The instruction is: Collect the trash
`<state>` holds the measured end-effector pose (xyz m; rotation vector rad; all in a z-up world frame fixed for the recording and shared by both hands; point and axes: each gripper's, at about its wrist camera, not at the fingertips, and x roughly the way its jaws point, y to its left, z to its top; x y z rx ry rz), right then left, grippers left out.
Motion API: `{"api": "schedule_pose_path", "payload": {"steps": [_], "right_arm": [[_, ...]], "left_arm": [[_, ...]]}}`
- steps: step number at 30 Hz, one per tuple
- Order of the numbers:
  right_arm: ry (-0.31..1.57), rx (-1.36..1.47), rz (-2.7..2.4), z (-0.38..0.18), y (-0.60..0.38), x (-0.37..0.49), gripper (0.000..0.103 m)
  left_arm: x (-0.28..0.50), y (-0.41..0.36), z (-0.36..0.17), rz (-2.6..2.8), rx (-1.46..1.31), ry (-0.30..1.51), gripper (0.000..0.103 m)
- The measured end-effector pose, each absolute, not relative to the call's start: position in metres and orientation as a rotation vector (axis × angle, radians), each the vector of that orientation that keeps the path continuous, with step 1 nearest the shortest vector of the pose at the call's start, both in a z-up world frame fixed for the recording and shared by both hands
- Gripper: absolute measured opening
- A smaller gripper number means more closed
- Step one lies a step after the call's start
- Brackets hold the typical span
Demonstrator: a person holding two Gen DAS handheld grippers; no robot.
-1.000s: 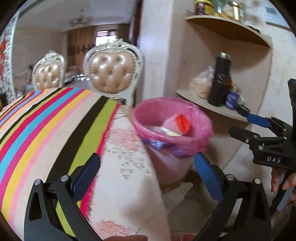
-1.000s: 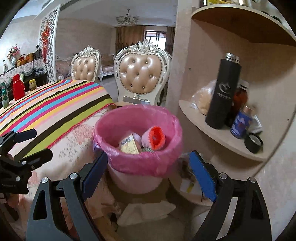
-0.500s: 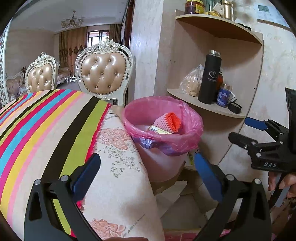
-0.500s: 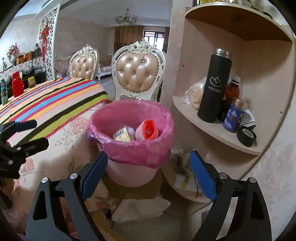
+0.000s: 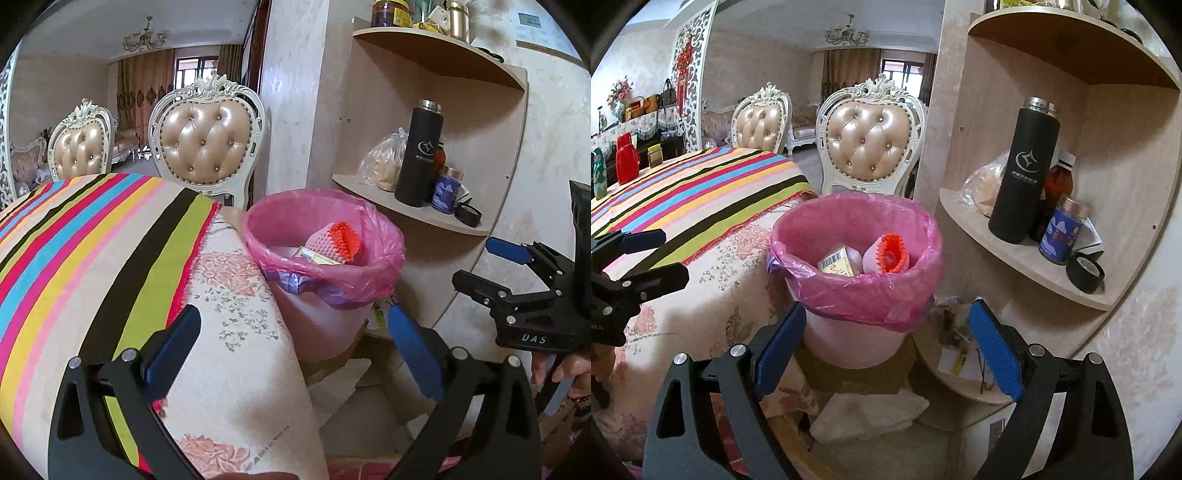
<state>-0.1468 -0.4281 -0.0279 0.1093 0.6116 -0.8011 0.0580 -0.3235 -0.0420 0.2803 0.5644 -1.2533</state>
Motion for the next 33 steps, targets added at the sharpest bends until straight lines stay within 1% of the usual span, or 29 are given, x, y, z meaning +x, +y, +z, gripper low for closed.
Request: {"api": "schedule_pose_path", "payload": {"steps": [33], "right_arm": [[0.599, 0.128, -0.802, -0.0302, -0.4270, -0.1494, 0.085]], "left_arm": [[0.0501, -0.3230, -0.0385, -1.277, 0.304, 0.532, 0.098]]}}
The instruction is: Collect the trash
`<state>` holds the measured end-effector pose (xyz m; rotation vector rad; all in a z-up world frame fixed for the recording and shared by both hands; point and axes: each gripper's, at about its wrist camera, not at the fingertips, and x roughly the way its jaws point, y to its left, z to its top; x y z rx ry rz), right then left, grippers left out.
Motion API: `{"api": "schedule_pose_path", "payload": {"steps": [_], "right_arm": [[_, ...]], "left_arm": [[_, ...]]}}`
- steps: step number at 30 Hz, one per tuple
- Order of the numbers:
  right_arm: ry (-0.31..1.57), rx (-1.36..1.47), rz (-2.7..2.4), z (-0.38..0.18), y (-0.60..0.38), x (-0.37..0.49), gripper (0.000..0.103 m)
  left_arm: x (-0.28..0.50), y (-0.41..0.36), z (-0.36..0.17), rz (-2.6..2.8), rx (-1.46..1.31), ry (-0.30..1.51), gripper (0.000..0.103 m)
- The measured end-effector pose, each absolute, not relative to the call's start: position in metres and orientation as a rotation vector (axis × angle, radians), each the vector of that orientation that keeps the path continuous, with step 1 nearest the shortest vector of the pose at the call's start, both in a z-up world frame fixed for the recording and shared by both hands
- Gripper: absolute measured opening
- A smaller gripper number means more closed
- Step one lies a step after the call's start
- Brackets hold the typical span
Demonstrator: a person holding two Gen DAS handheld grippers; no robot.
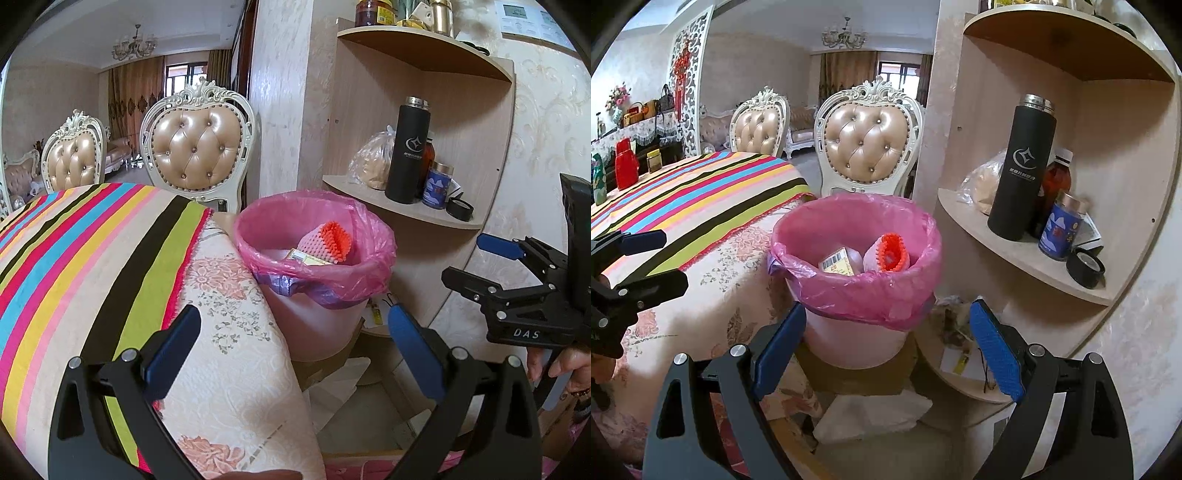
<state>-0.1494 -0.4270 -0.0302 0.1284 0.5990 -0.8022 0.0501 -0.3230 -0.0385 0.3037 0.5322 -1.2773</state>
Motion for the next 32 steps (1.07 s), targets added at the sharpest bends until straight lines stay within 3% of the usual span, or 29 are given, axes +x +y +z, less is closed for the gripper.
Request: {"api": "schedule_pose_path", "payload": {"steps": [32], "right_arm": [[0.593, 0.128, -0.779, -0.0342, -0.4215, -0.1417, 0.085]], "left_arm": [[0.0465, -0.3218, -0.0370, -1.291, 0.313, 0.525, 0.098]]}}
